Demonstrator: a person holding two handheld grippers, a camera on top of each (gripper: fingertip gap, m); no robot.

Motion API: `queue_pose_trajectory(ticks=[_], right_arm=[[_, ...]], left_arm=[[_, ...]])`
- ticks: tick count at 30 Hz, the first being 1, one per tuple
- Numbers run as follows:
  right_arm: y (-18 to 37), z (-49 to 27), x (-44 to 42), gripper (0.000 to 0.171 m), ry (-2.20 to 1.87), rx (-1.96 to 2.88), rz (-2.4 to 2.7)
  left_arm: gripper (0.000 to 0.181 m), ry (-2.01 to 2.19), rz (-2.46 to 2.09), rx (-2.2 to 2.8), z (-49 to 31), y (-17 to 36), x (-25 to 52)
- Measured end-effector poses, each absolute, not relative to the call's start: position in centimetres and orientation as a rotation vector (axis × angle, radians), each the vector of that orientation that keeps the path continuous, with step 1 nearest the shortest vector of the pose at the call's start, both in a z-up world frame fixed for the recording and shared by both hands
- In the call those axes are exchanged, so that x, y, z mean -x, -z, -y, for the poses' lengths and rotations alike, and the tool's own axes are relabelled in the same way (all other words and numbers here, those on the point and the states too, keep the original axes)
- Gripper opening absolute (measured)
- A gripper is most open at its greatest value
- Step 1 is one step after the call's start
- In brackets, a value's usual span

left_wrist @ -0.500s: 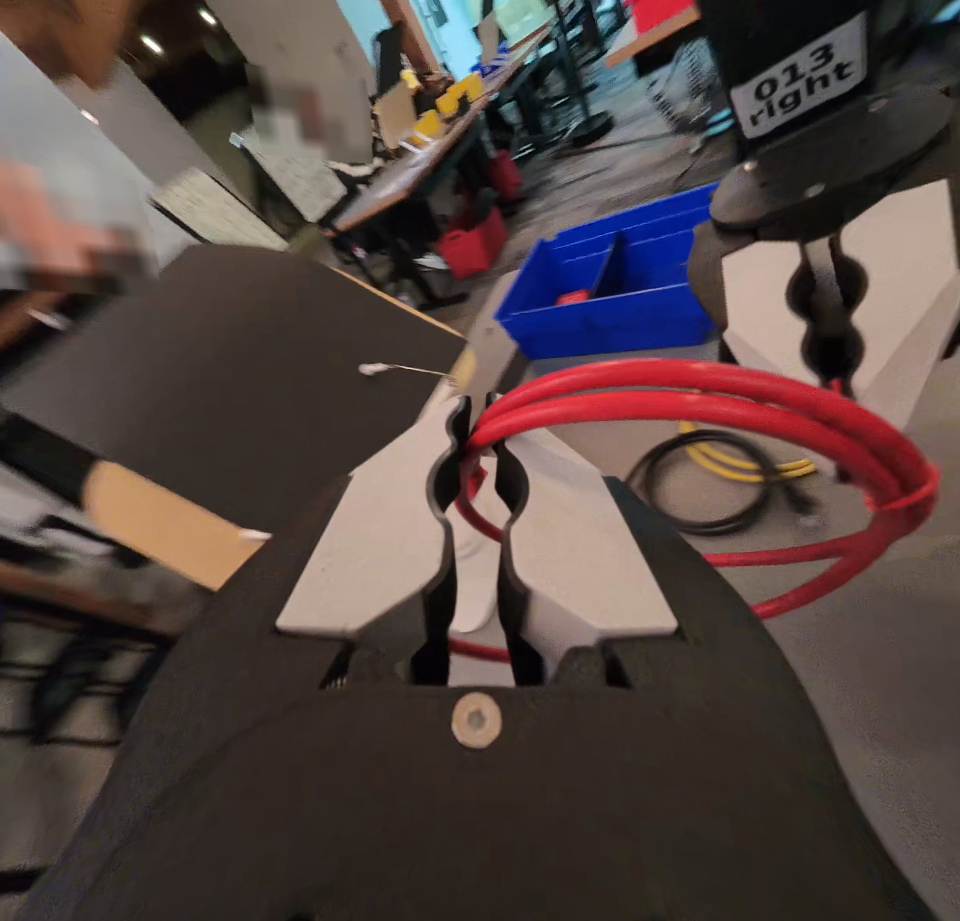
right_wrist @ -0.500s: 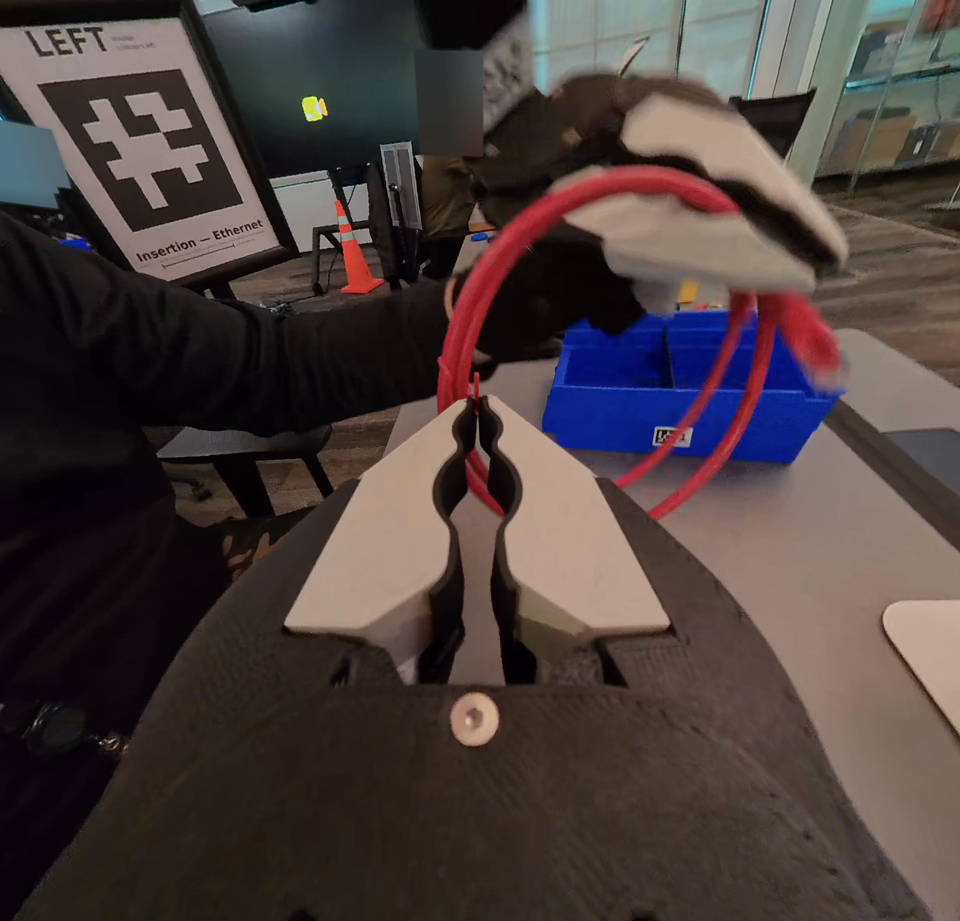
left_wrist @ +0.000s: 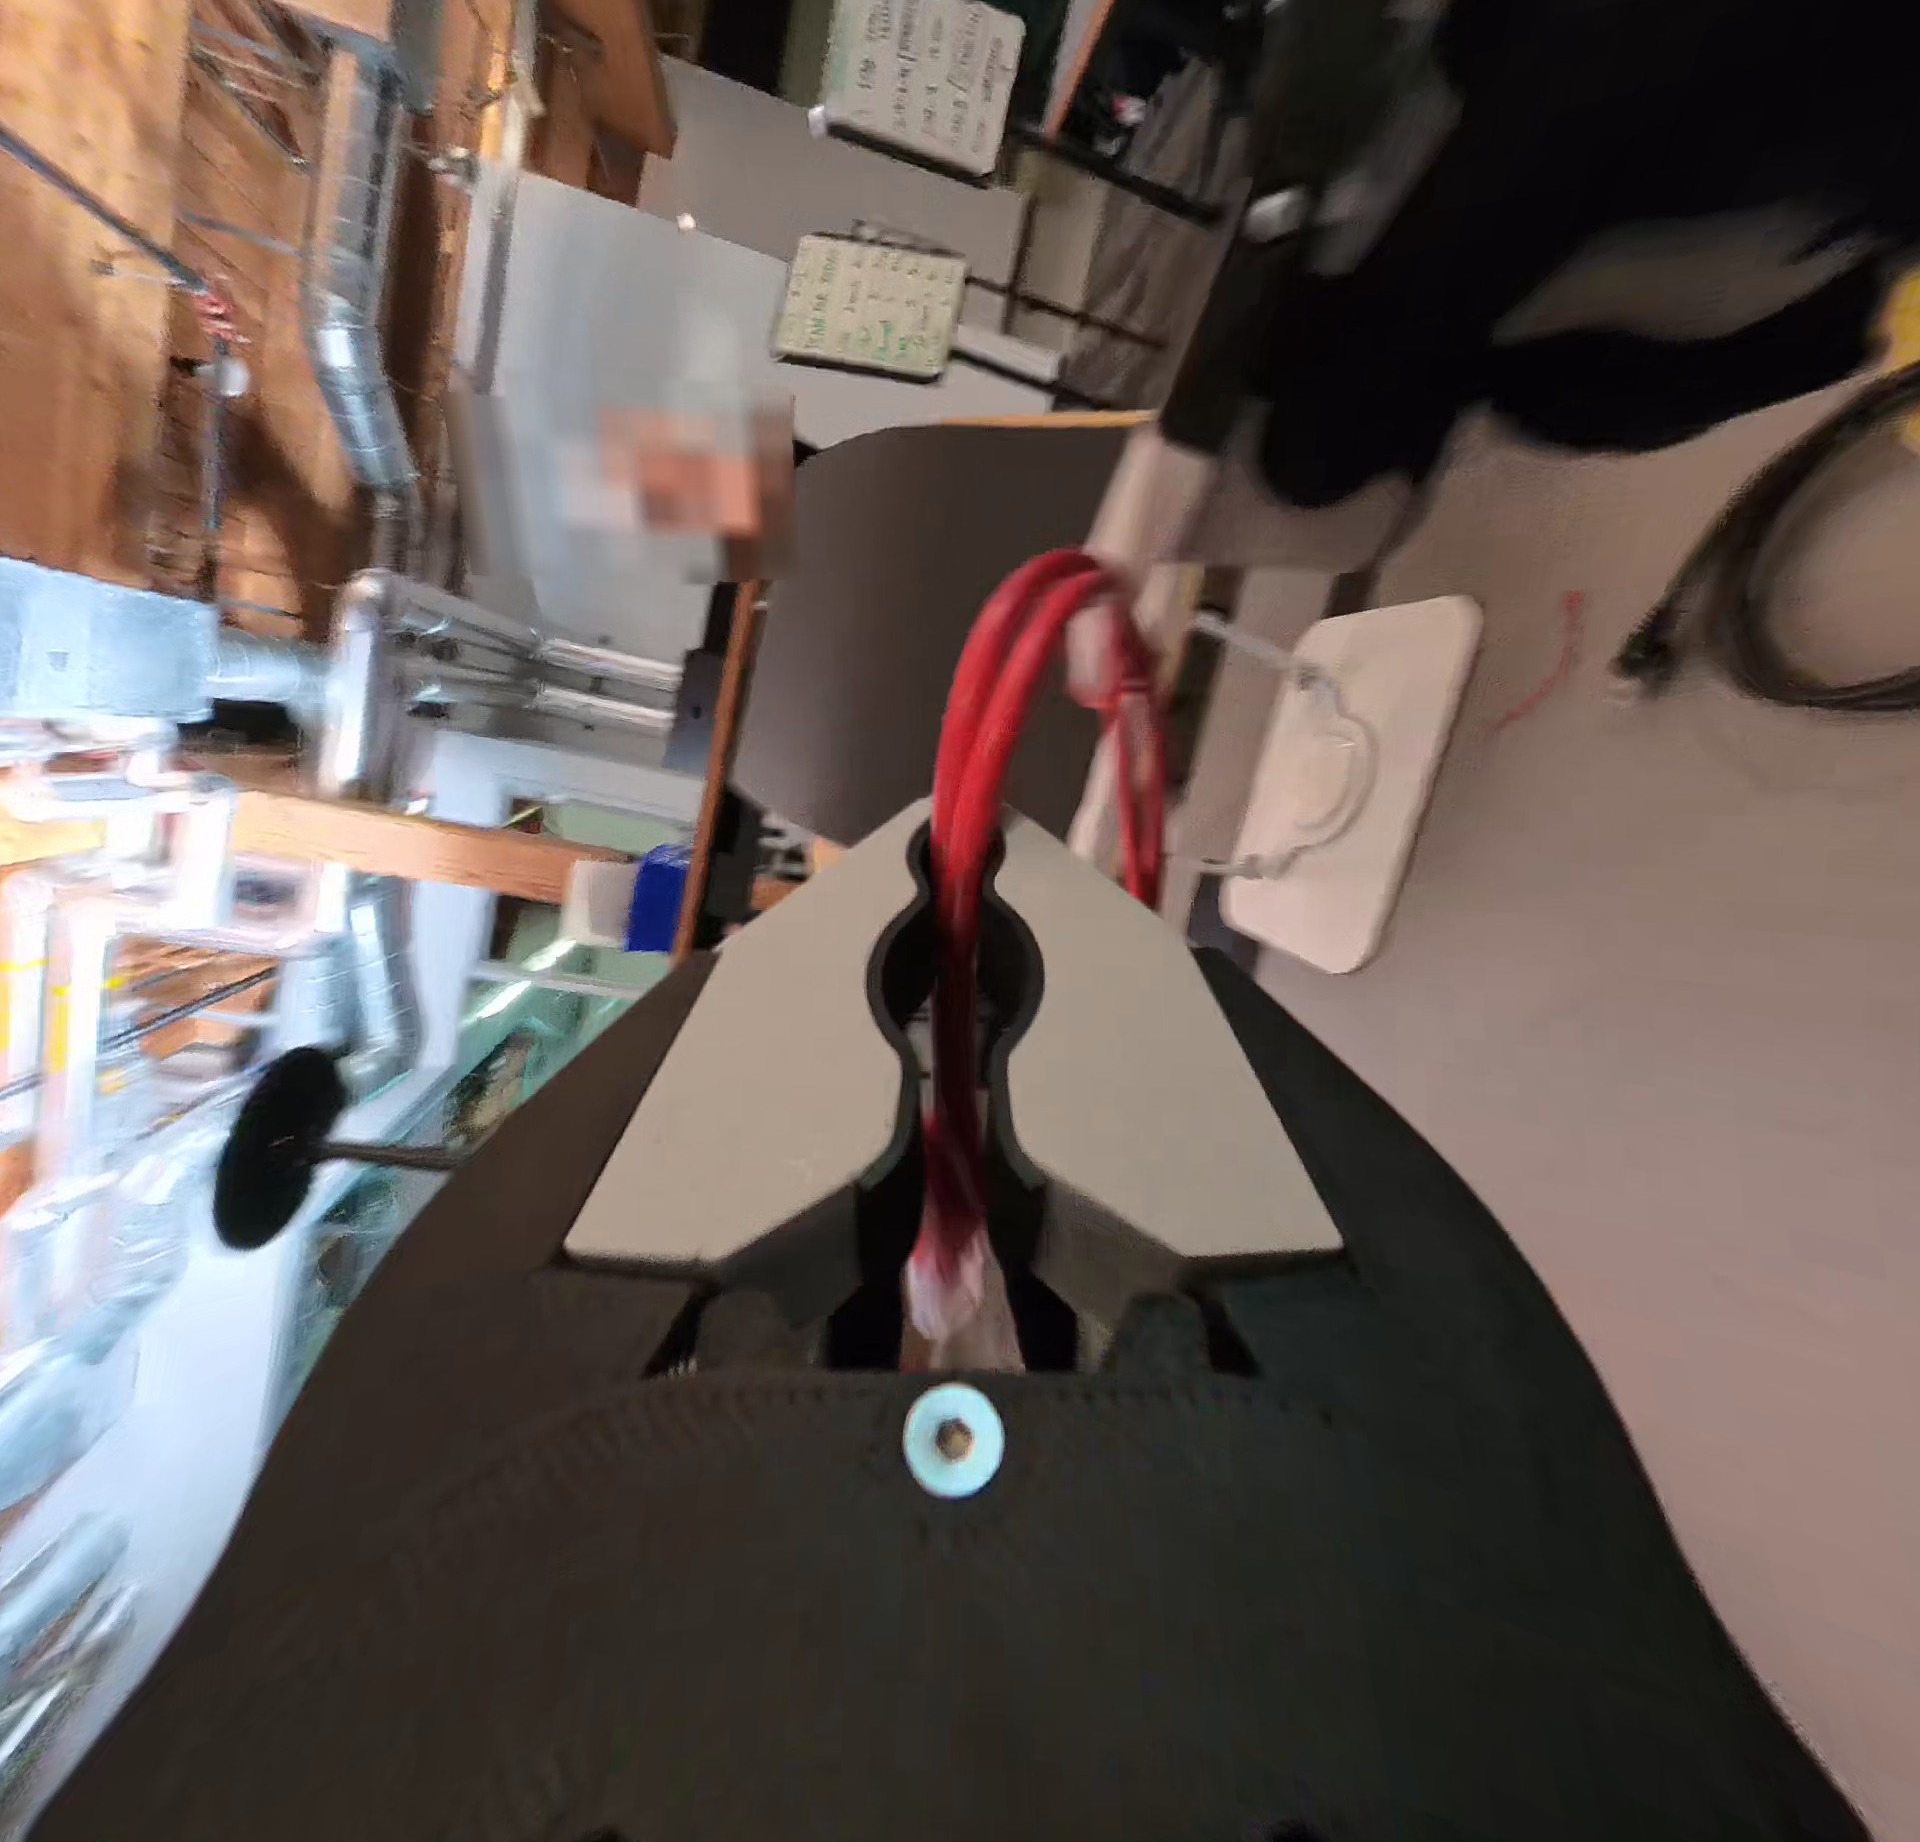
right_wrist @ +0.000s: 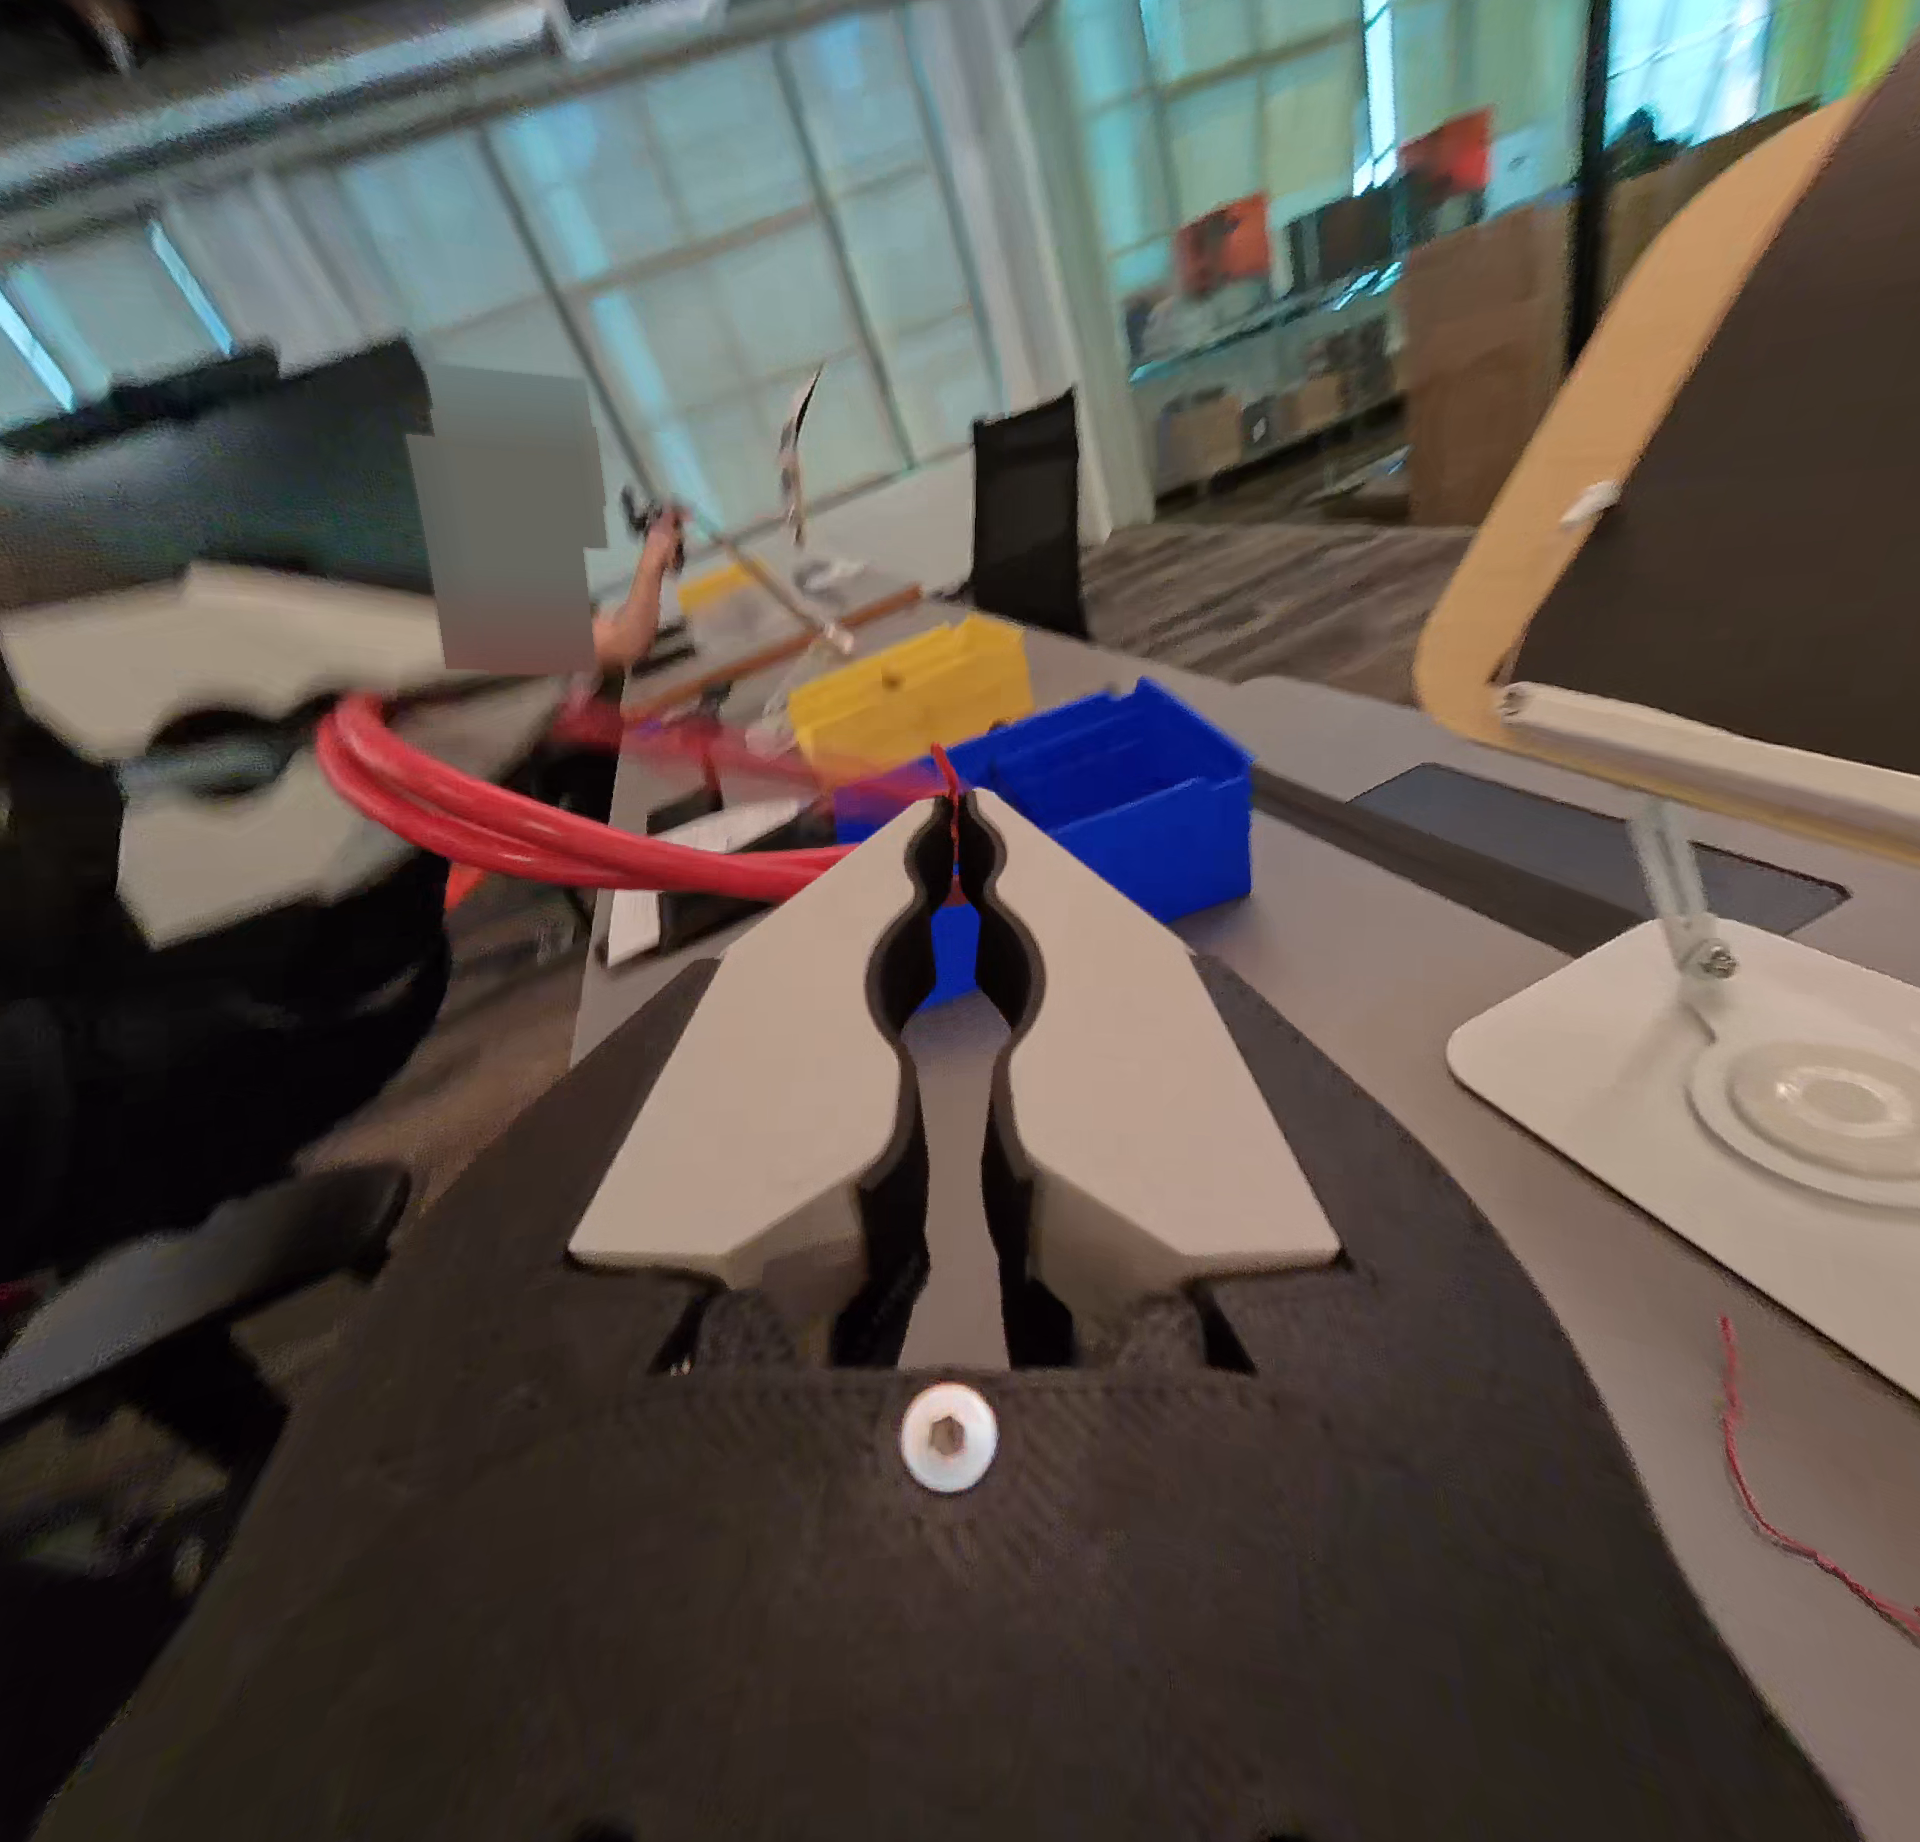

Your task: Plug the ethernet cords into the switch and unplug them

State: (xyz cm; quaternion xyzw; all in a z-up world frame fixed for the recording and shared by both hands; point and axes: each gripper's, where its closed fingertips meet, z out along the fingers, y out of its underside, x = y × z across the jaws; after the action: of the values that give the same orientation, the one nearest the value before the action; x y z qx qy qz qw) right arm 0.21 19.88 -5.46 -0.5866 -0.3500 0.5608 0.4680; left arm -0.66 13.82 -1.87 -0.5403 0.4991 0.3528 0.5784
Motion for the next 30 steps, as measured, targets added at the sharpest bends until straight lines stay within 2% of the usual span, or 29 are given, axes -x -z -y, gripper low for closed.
queue_pose_trajectory(ticks=[5, 9, 16, 20, 30], right_arm=[[4.0, -20.2, -1.0, 0.000, -1.445, 1.368, 0.752], [2.5, -19.0, -1.0, 0.000, -1.558, 1.278, 0.742], [0.5, -14.1, -0.8, 0.000, -1.651, 1.114, 1.006], [1.2, -10.9, 0.0, 0.000, -1.622, 1.081, 1.237], [3.0, -11.4, -0.9, 0.000, -1.596, 1.172, 1.331]], left_arm=[[0.000, -0.670, -1.282, 1.403, -12.9, 8.6, -2.4], [0.003, -0.419, -1.278, 1.528, -13.0, 10.9, -3.7], [0.001, -0.272, -1.333, 1.674, -15.8, 15.5, -3.0], [0.000, -0.261, -1.284, 1.735, -18.2, 16.1, -1.9], [0.000, -0.398, -1.006, 1.656, -22.2, 11.2, 2.3]])
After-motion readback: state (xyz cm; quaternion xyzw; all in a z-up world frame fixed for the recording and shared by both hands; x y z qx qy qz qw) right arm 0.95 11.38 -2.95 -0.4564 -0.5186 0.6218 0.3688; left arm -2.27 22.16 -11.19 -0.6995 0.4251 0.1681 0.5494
